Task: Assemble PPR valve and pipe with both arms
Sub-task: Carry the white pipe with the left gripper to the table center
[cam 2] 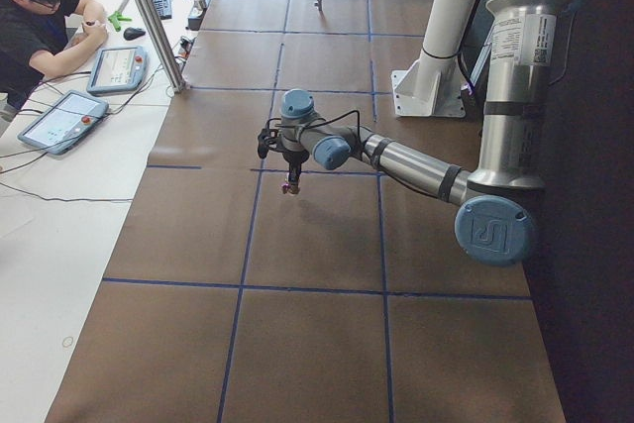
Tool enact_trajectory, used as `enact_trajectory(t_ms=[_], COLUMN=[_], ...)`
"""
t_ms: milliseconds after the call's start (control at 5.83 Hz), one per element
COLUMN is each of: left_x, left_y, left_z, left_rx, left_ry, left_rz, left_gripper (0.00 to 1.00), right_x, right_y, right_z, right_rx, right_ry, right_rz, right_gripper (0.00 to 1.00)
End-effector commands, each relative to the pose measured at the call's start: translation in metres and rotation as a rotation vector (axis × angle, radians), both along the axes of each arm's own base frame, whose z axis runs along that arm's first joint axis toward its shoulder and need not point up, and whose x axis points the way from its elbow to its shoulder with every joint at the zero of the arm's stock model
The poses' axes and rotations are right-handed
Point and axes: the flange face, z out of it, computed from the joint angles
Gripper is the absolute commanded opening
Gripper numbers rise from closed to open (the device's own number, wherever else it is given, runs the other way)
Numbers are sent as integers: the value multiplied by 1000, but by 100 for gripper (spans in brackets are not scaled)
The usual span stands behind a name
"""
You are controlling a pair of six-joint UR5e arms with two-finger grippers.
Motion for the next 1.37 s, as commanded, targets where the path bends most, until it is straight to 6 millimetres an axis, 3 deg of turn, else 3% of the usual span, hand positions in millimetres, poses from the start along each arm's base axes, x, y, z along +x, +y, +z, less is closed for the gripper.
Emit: enact_trajectory(t_ms=[0,171,343,686,857,1029,1200], left_x=[70,132,197,303,341,362,365], left_y=[-14,-4,19,13,5,13,15], left_z=[-103,-169,-223,-317,-345,-343,-338], left_rx=[-74,-112,-154,-199,-216,-203,-206], left_ry=[35,14,-4,11,-8,-28,-37], left_rz=[-32,-37,-50,-92,-116,-114,-113], left_gripper=[1,1,1,1,1,1,2], right_x=[0,0,0,0,0,0,0], right_y=[-1,0,0,0,0,0,0], right_z=[0,0,6,7,7,7,7], right_rx=[1,-1,-13,-17,-17,-17,-18], right_ry=[0,0,-1,-1,-1,-1,-1], right_rz=[0,3,1,1,1,1,2], right_gripper=[100,100,100,100,100,100,100])
